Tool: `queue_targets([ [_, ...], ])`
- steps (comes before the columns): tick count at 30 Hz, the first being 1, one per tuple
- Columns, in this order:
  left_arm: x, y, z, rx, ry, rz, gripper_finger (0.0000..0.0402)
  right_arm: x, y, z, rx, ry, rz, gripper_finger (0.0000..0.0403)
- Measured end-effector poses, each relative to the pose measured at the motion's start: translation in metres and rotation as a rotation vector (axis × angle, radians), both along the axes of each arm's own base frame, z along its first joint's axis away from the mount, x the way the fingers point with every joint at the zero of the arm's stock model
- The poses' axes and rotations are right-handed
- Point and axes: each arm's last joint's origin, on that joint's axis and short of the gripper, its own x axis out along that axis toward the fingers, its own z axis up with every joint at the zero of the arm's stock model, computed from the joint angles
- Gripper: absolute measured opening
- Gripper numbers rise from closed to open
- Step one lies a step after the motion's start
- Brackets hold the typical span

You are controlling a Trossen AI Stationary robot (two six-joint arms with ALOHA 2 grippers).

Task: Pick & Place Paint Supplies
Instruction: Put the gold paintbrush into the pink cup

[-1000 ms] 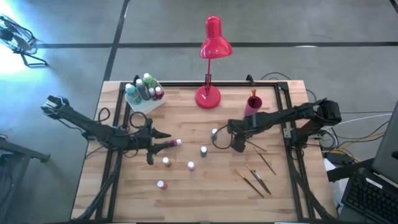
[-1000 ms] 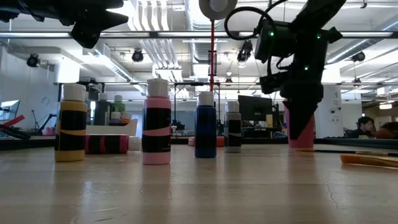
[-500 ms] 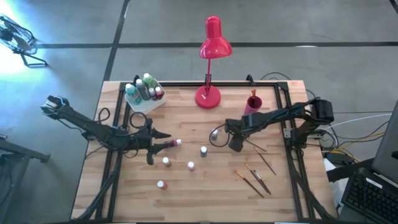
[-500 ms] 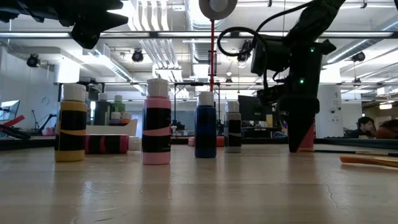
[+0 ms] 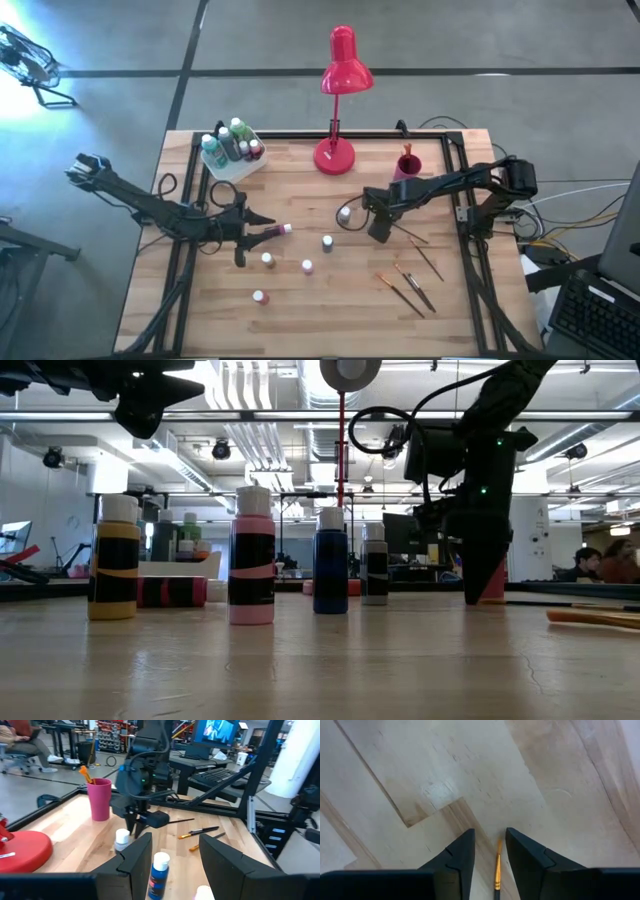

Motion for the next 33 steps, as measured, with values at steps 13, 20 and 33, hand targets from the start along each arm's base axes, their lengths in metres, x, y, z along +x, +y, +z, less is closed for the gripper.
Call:
queue_targets([
  [13, 0.0000, -0.0006, -0.0002, -0.018, 0.001, -0.021, 0.0169, -0.0050, -0.0105, -0.0028, 0.027, 0.011, -0.095, 0.0127],
  [20, 0.0000, -0.0010, 0.0000, -0.023, -0.001, -0.032, 0.0170, -0.0063, -0.0107, -0.0031, 0.032, 0.022, -0.103, 0.0101],
  [33, 0.0000, -0.0017, -0.0014, -0.045, 0.012, -0.054, 0.0170, -0.0072, -0.0091, -0.0033, 0.070, 0.029, -0.105, 0.0063],
])
